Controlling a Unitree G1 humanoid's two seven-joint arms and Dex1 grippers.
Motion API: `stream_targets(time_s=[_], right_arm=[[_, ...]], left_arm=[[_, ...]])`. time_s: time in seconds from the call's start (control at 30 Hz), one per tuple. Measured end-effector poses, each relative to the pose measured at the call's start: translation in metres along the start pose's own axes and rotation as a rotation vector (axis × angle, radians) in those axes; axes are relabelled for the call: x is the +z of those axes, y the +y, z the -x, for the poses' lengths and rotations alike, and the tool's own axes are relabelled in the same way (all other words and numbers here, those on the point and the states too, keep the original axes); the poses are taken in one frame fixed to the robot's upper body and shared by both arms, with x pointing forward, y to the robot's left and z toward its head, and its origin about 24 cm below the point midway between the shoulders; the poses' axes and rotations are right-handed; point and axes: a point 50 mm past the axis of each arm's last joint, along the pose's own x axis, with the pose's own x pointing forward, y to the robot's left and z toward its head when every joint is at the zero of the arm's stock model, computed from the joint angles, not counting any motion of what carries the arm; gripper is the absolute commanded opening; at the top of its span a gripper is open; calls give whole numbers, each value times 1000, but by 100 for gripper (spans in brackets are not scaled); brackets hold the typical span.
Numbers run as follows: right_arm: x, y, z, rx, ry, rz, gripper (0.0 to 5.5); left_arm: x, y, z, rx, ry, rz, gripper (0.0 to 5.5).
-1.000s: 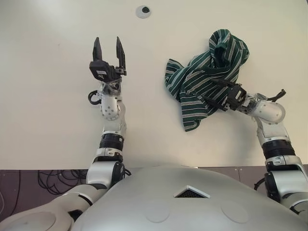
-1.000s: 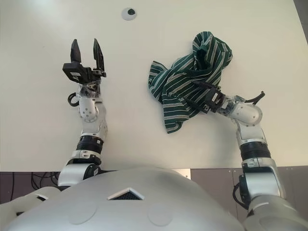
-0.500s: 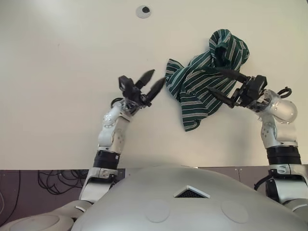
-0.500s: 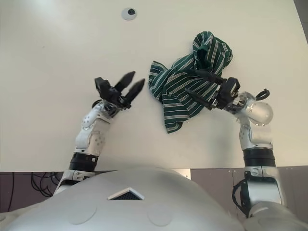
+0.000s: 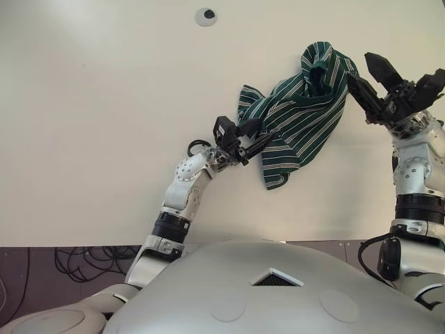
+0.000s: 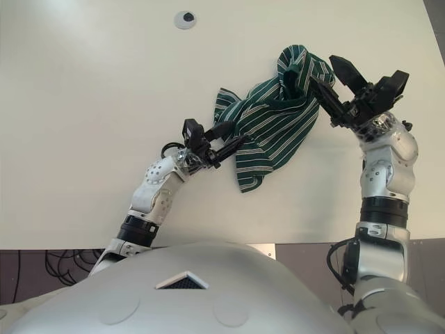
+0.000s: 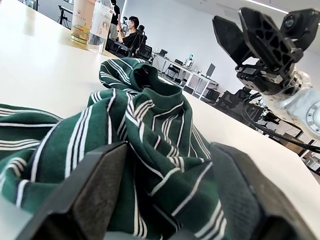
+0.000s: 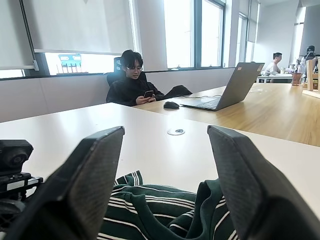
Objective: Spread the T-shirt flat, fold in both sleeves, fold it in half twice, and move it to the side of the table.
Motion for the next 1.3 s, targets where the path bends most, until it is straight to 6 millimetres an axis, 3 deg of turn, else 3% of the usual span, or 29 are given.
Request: stream_targets(time_s=[0.23, 0.9, 1.3], right_arm=[[-6, 4, -5, 5, -2, -26, 305], [-13, -3, 6, -37, 37, -19, 309], [-16, -3, 6, -43, 38, -29, 309]], left_arm=[[-4, 3, -4, 38, 22, 4, 296], [-2, -3, -4, 11, 10, -14, 9], [8, -7, 0, -58, -45, -69, 2]])
